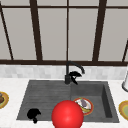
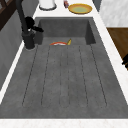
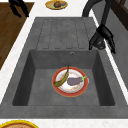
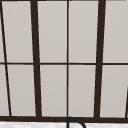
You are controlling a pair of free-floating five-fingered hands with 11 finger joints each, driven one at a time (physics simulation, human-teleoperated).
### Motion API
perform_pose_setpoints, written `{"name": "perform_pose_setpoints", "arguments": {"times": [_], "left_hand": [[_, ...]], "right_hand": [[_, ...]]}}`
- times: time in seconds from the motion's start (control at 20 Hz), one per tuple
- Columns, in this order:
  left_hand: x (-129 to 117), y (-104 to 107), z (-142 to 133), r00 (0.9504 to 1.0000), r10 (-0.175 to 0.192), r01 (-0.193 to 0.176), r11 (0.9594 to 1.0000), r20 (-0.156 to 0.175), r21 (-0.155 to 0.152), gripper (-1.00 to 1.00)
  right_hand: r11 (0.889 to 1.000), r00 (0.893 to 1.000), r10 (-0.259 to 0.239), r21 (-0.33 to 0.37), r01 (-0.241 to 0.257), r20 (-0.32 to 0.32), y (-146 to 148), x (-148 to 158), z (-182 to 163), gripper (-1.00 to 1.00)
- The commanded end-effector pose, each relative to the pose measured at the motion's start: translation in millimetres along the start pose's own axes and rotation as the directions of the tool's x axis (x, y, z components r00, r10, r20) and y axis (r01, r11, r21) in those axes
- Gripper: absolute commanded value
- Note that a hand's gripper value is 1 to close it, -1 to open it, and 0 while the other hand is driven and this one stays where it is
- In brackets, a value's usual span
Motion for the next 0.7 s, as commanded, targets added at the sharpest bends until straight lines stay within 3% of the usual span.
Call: {"name": "perform_pose_setpoints", "arguments": {"times": [0.0,0.05,0.15,0.45,0.65], "left_hand": [[0.0,0.0,0.0,1.0,0.0,0.0,1.0,0.0,0.0,0.0],[0.0,0.0,0.0,1.0,0.0,0.0,1.0,0.0,0.0,0.0],[0.0,0.0,0.0,1.0,0.0,0.0,1.0,0.0,0.0,0.0],[0.0,0.0,0.0,1.0,0.0,0.0,1.0,0.0,0.0,0.0],[0.0,0.0,0.0,1.0,0.0,0.0,1.0,0.0,0.0,0.0]], "right_hand": [[1.0,0.999,0.0,-0.006,0.0,0.041,-6.8,4.3,-6.4,-1.0],[0.999,0.998,-0.009,0.033,0.007,0.061,-10.6,-1.5,-2.6,-1.0],[0.998,0.996,-0.058,0.019,0.057,0.071,-20.2,-0.3,4.8,-1.0],[0.997,0.996,-0.058,0.049,0.055,0.069,-14.8,-8.7,4.4,-1.0],[0.992,0.985,-0.11,0.081,0.1,0.135,-13.6,-9.8,4.9,-1.0]]}}
